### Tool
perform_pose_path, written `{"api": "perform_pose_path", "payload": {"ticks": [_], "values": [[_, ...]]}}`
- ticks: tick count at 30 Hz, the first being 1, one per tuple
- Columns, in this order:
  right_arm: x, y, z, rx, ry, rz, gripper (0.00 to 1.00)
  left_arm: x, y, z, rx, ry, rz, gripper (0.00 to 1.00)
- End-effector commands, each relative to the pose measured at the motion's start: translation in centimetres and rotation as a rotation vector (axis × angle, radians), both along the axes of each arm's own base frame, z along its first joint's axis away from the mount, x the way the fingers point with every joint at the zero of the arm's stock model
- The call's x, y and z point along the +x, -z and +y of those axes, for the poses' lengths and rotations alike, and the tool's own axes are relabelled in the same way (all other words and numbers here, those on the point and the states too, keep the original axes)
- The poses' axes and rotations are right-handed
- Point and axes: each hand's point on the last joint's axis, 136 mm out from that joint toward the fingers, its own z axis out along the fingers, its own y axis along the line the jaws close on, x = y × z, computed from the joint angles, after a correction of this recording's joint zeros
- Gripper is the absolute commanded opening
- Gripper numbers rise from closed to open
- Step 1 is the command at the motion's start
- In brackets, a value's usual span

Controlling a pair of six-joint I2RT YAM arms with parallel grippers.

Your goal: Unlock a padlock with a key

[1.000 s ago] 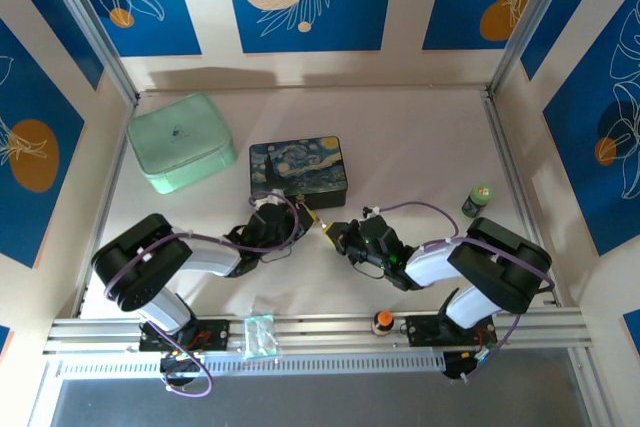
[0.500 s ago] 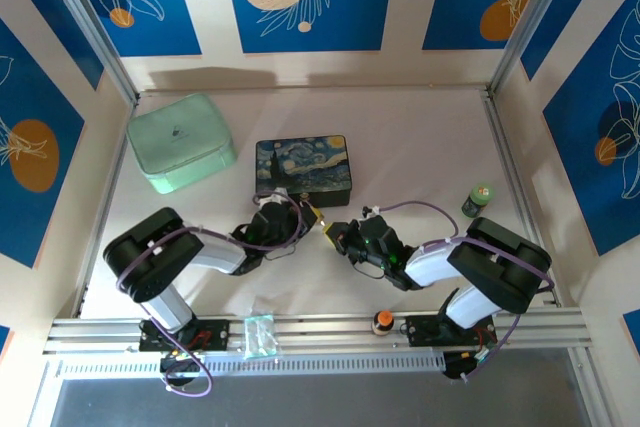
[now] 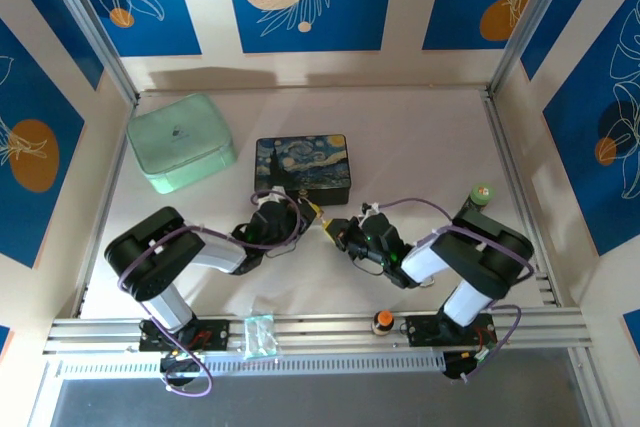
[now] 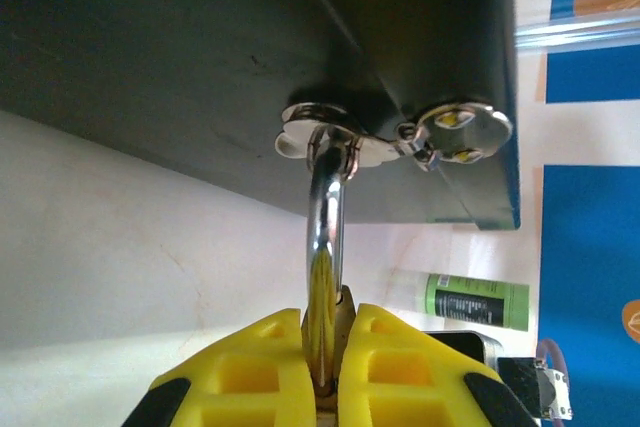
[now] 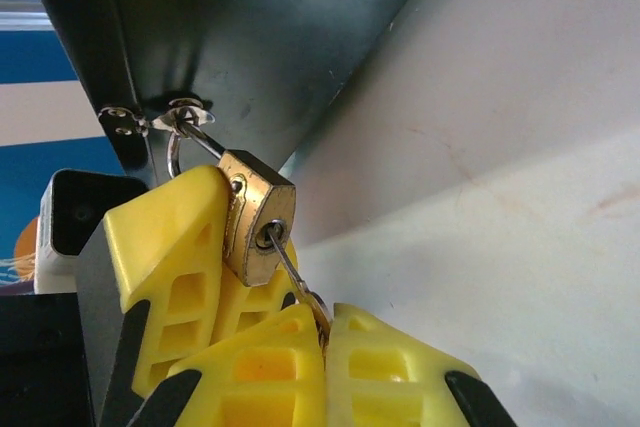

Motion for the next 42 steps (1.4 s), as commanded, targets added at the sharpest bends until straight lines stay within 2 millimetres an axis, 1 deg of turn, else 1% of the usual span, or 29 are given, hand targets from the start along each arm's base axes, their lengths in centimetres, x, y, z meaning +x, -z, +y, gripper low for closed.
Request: {"api": "perform_pose_path", "payload": {"ticks": [1, 3, 6, 9, 12, 15, 20, 25, 29, 31, 34, 37, 39, 42], "values": [[1.5, -2.7, 1.1, 0.117, -0.032, -0.102, 0.0, -1.6, -5.2, -3.1, -0.139, 0.136, -0.085, 0.0], [1.5, -2.7, 1.3, 0.14, -0.045, -0.122, 0.0, -1.6, -5.1, -2.7, -0.104, 0.132, -0.089, 0.0], [1.4, -2.0, 1.5, 0.133, -0.07, -0.103, 0.0, -1.7, -4.6, -2.4, -0.043, 0.14, -0.09, 0.0], [1.3, -1.8, 2.3, 0.136, -0.123, -0.102, 0.0, -1.8, -5.0, -3.2, -0.048, 0.183, -0.107, 0.0], [1.3, -1.4, 2.4, 0.146, -0.142, -0.082, 0.0, -1.9, -5.2, -3.6, -0.094, 0.194, -0.111, 0.0], [1.3, -1.9, 2.4, 0.162, -0.186, -0.091, 0.0, -2.1, -5.0, -3.7, -0.078, 0.211, -0.121, 0.0], [1.3, -2.0, 1.8, 0.2, -0.233, -0.043, 0.0, -2.4, -5.3, -3.6, -0.043, 0.239, -0.151, 0.0], [1.2, -1.1, 1.2, 0.222, -0.283, 0.022, 0.0, -2.6, -5.1, -3.2, 0.027, 0.255, -0.176, 0.0], [1.0, -0.3, 1.1, 0.226, -0.307, 0.055, 0.0, -2.6, -5.1, -3.4, 0.023, 0.272, -0.19, 0.0], [0.9, -0.6, 1.3, 0.234, -0.322, 0.054, 0.0, -2.7, -5.3, -3.8, 0.001, 0.29, -0.204, 0.0], [1.3, -1.3, 1.1, 0.264, -0.352, 0.062, 0.0, -3.0, -5.0, -4.2, -0.013, 0.316, -0.206, 0.0], [1.6, -1.2, 0.1, 0.271, -0.341, 0.078, 0.0, -3.1, -4.5, -4.0, -0.023, 0.312, -0.202, 0.0], [1.5, -0.9, -0.3, 0.271, -0.344, 0.093, 0.0, -3.2, -4.6, -4.0, -0.029, 0.317, -0.211, 0.0], [1.2, -0.1, -0.3, 0.277, -0.372, 0.141, 0.0, -3.3, -5.1, -4.3, -0.027, 0.339, -0.228, 0.0]]}}
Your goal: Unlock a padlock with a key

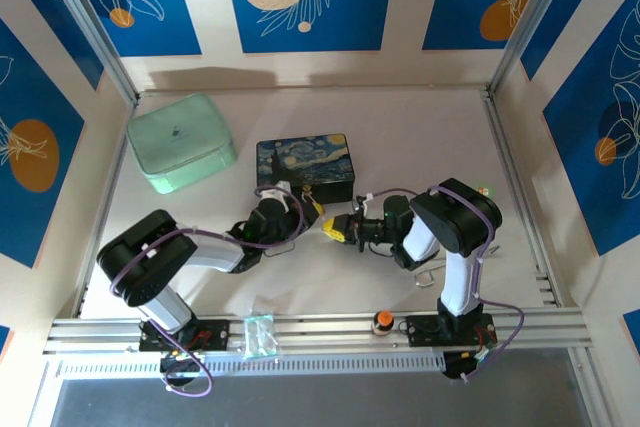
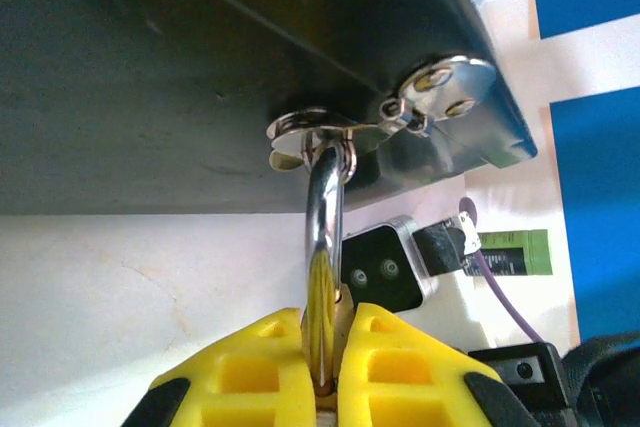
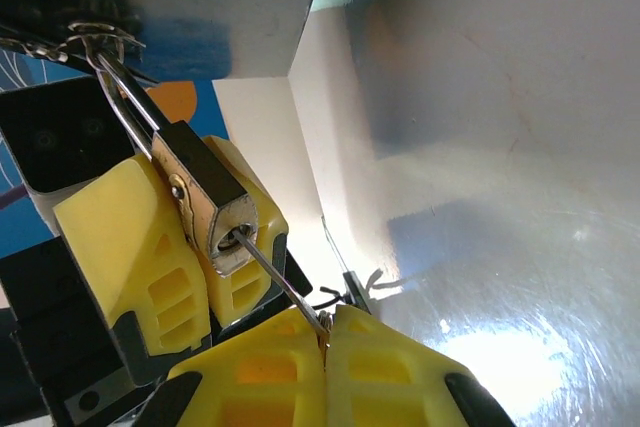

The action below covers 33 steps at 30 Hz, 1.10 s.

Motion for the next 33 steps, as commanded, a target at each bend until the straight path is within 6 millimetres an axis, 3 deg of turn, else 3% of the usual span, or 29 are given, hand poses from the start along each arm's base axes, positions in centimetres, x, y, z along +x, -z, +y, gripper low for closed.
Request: {"api": "perform_pose_path", "payload": {"ticks": [1, 7, 16, 23, 27, 33], "values": [[1.7, 0.5, -0.3, 0.004, 0.033, 0.026, 0.0, -2.7, -3.7, -3.6, -0.119, 0.219, -0.076, 0.0], [1.6, 1.5, -1.8, 0.003, 0.039, 0.064, 0.0, -2.7, -3.4, -3.2, -0.083, 0.221, -0.078, 0.0], [1.3, 0.7, -0.8, 0.014, 0.019, 0.05, 0.0, -2.3, -2.9, -2.8, -0.072, 0.193, -0.086, 0.0], [0.4, 1.0, -1.1, -0.008, 0.057, 0.062, 0.0, -1.7, -1.7, -0.6, 0.061, 0.112, -0.103, 0.0], [0.7, 0.8, -0.9, -0.023, 0.105, 0.049, 0.0, -1.6, -1.6, -0.6, 0.068, 0.101, -0.094, 0.0], [0.1, 2.3, -0.8, -0.116, 0.128, 0.048, 0.0, -1.5, 0.0, 0.4, 0.148, 0.068, -0.046, 0.0]]}}
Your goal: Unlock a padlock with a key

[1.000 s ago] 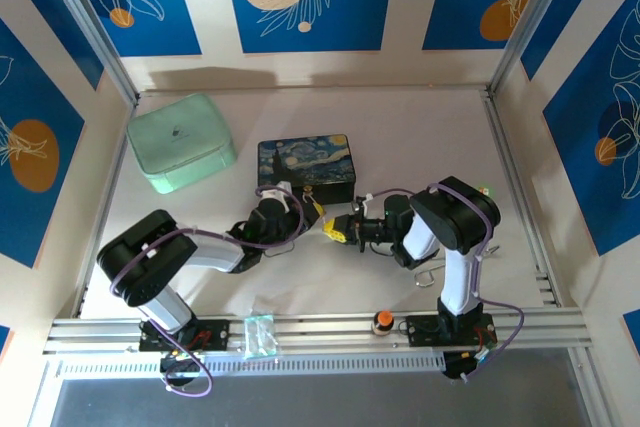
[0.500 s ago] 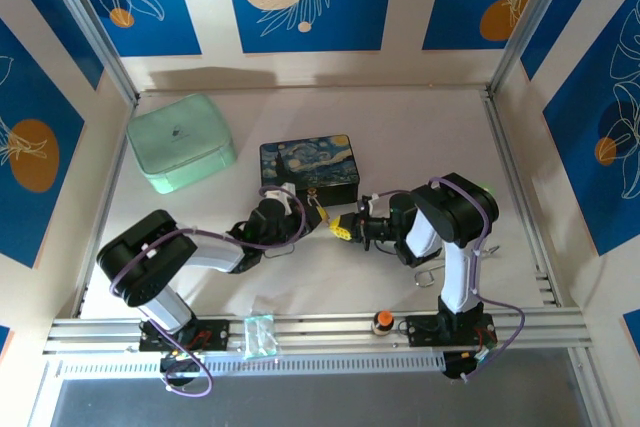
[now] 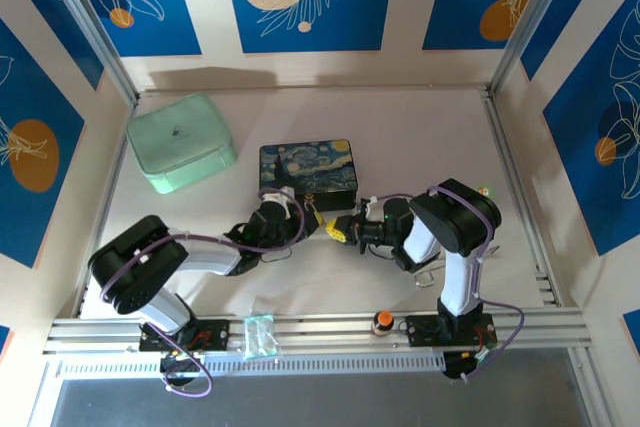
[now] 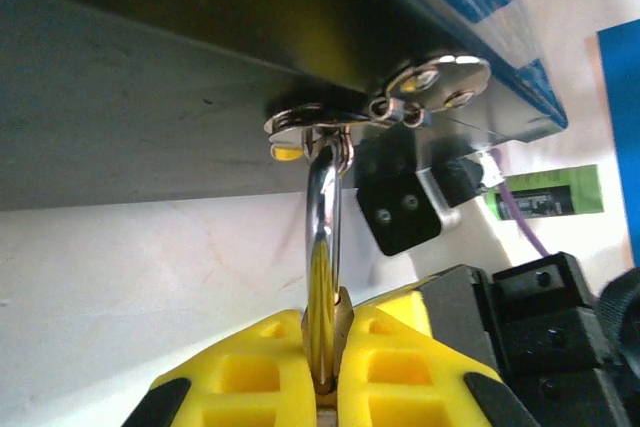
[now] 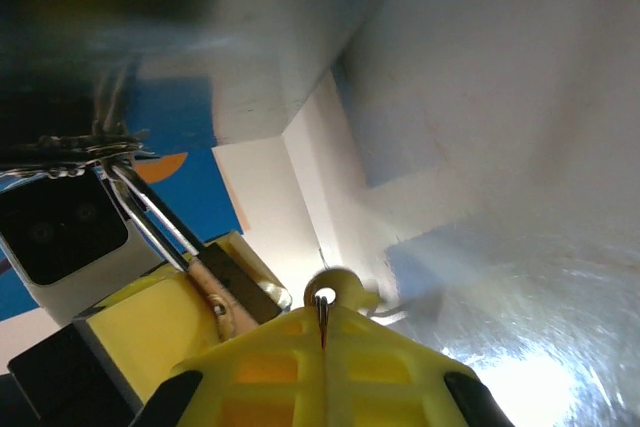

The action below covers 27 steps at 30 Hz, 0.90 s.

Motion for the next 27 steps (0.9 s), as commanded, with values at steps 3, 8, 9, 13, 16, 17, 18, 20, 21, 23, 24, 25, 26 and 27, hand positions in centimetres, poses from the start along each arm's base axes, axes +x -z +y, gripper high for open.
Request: {"api": "perform_pose_path", "payload": {"ticks": [3, 8, 9, 13, 16, 17, 18, 20, 21, 23, 24, 25, 26, 27], "values": [[-0.5, 1.6, -1.1, -0.13, 0.04, -0.002, 0.0, 0.4, -0.9, 0.0, 0.054, -0.011, -0.035, 0.06], [-1.2, 1.9, -1.9, -0.28, 0.021, -0.019, 0.0, 0.5, 0.0, 0.3, 0.077, -0.03, -0.013, 0.18], [-1.5, 1.8, -2.0, -0.32, 0.007, -0.023, 0.0, 0.5, 0.2, 0.3, 0.076, -0.031, -0.008, 0.19], [-1.9, 0.9, -2.0, -0.456, -0.049, -0.08, 0.0, 0.4, 0.7, 0.4, 0.065, -0.041, 0.002, 0.38], [-2.2, 0.0, -1.6, -0.504, -0.116, -0.13, 0.0, 0.2, 0.7, 0.7, 0.067, -0.048, -0.002, 0.52], [-2.4, -0.2, -1.4, -0.517, -0.14, -0.152, 0.0, 0.2, 0.6, 0.8, 0.069, -0.053, -0.004, 0.54], [-2.5, -0.6, -1.2, -0.532, -0.158, -0.174, 0.0, 0.1, 0.4, 1.1, 0.068, -0.06, -0.005, 0.56], [-2.6, -1.4, -1.0, -0.567, -0.19, -0.224, 0.0, -0.1, -0.4, 1.4, 0.047, -0.072, -0.01, 0.59], [-2.7, -1.9, -1.0, -0.594, -0.205, -0.247, 0.0, -0.2, -0.7, 1.6, 0.038, -0.08, -0.01, 0.61], [-2.7, -3.0, -0.8, -0.627, -0.219, -0.305, 0.0, -0.6, -1.4, 2.2, 0.014, -0.1, 0.006, 0.62], [-2.8, -3.7, -0.6, -0.629, -0.227, -0.336, 0.0, -0.8, -1.9, 2.5, -0.013, -0.116, 0.013, 0.62], [-2.9, -4.4, -0.4, -0.621, -0.236, -0.364, 0.0, -1.0, -2.2, 2.8, -0.04, -0.131, 0.023, 0.63], [-3.0, -5.2, 0.0, -0.612, -0.248, -0.402, 0.0, -1.2, -2.8, 3.2, -0.08, -0.155, 0.037, 0.65], [-3.1, -6.0, 0.4, -0.606, -0.258, -0.441, 0.0, -1.3, -3.4, 3.6, -0.127, -0.18, 0.053, 0.66]]}}
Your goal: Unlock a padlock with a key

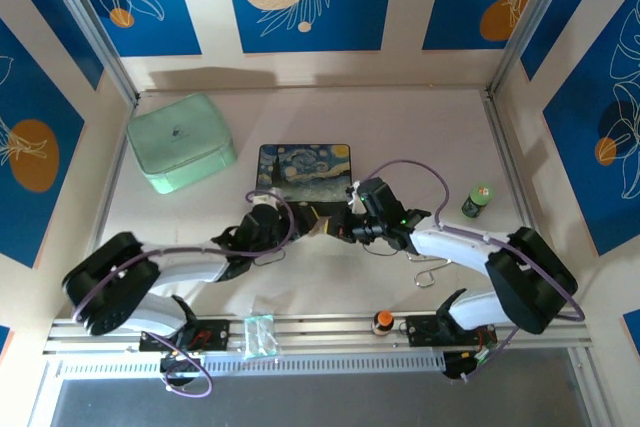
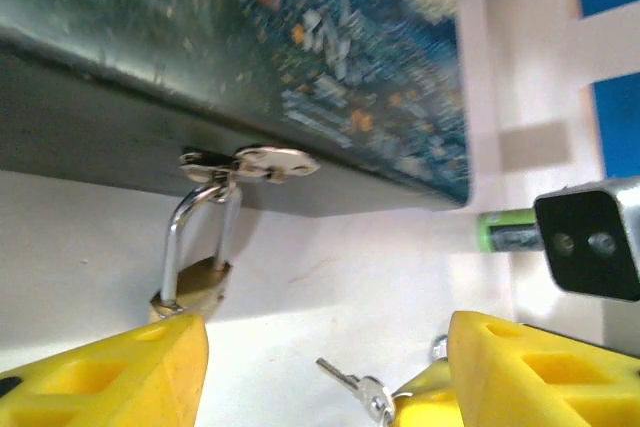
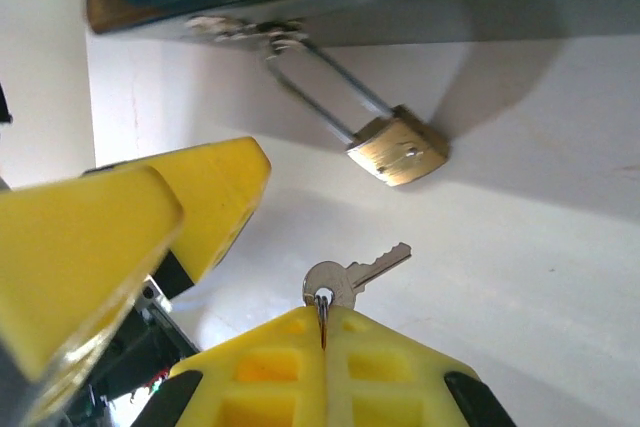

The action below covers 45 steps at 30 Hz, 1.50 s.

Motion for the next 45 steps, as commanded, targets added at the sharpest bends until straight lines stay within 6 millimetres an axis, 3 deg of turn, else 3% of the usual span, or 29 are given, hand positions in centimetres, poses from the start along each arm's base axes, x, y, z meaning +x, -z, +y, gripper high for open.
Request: {"api": "perform_pose_path", "payload": {"ticks": [1, 11, 18, 29, 37, 45], "values": [[-0.7, -1.9, 0.1, -0.059, -0.087, -0.113, 0.0, -0.8, -1.0, 1.2, -0.123, -0.082, 0.059, 0.68], [-2.8, -7.5, 4.5, 0.059, -0.343, -0.365, 0.0, -3.3, -2.4, 0.2, -0.443, -0.071, 0.294, 0.75], [-4.2, -8.3, 7.0, 0.092, -0.443, -0.41, 0.0, -3.6, -4.2, 0.7, -0.523, -0.075, 0.279, 0.73], [-5.8, -7.6, 9.1, 0.077, -0.526, -0.438, 0.0, -4.2, -4.6, 2.5, -0.532, -0.103, 0.246, 0.49], [-6.2, -6.6, 8.4, 0.028, -0.533, -0.399, 0.0, -4.3, -4.8, 3.5, -0.479, -0.118, 0.209, 0.18], [-6.0, -6.5, 7.5, 0.016, -0.507, -0.403, 0.0, -4.2, -4.5, 3.9, -0.429, -0.133, 0.198, 0.04]]}}
